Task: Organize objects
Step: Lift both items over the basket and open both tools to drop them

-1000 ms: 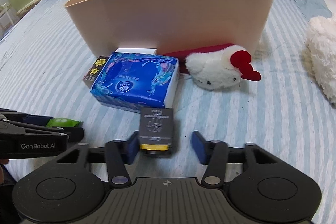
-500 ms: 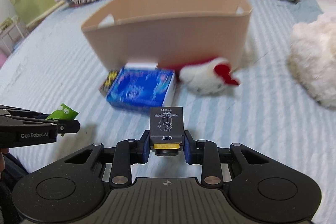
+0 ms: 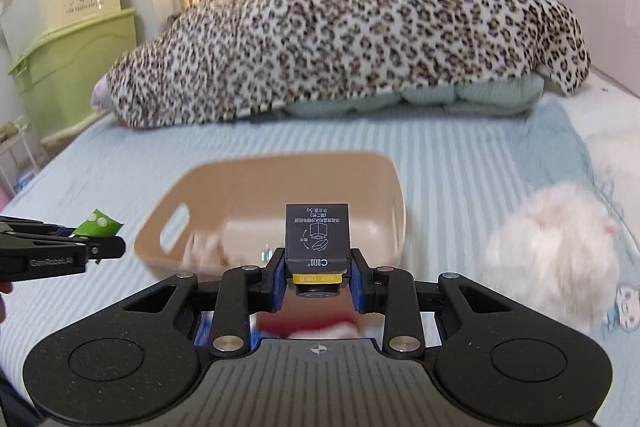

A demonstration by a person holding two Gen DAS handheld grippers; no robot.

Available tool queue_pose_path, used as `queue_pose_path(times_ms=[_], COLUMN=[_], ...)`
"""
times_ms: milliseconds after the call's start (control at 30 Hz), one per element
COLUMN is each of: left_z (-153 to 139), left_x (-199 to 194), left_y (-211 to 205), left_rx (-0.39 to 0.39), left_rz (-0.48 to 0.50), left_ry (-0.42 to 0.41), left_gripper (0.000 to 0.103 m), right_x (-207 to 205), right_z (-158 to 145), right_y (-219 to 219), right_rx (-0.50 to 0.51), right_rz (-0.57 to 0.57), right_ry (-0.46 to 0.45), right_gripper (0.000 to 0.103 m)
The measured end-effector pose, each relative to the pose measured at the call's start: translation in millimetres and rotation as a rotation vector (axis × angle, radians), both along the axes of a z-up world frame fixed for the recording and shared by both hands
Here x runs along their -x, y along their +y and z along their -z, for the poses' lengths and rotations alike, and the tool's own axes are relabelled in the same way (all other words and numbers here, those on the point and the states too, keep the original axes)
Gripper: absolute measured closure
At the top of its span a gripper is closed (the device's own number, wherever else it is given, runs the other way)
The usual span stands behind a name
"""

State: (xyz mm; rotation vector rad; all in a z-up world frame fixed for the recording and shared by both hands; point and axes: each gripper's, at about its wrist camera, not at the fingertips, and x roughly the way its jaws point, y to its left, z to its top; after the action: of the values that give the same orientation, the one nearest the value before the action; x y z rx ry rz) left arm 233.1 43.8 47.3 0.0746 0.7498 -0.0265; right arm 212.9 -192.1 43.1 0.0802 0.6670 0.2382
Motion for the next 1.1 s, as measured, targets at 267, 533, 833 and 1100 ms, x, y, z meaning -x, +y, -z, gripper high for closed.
queue_pose_path(times_ms=[267,533,833,1100], left_z=[15.9,67.8,62.0,29.7], left_x=[-61.6,-99.2,-79.9,-27.8], left_y=[-22.5,-26.2,-20.9,-5.7], left_rx=[-0.044,-0.064,-0.050,-0.084], left_rz=[0.006,-0.024,-0.015,-0.015], left_ry=[0.019,0.148,0.134,0.041], left_gripper=[0.078,0.077,0.038,0.019], right_x=[-58.4,-99.3,-95.3,-48.7], right_z=[6.8,41.9,54.9,22.3], right_y=[7.5,30.5,37.4,25.4], right_rx=[0.032,0.146,0.203,0.241], right_rz=[0.023,0.015,-0.013,-0.011], right_ry=[-0.012,0.059,0.072,-0.026], right_gripper=[0.074,0.074,0.049,0.008])
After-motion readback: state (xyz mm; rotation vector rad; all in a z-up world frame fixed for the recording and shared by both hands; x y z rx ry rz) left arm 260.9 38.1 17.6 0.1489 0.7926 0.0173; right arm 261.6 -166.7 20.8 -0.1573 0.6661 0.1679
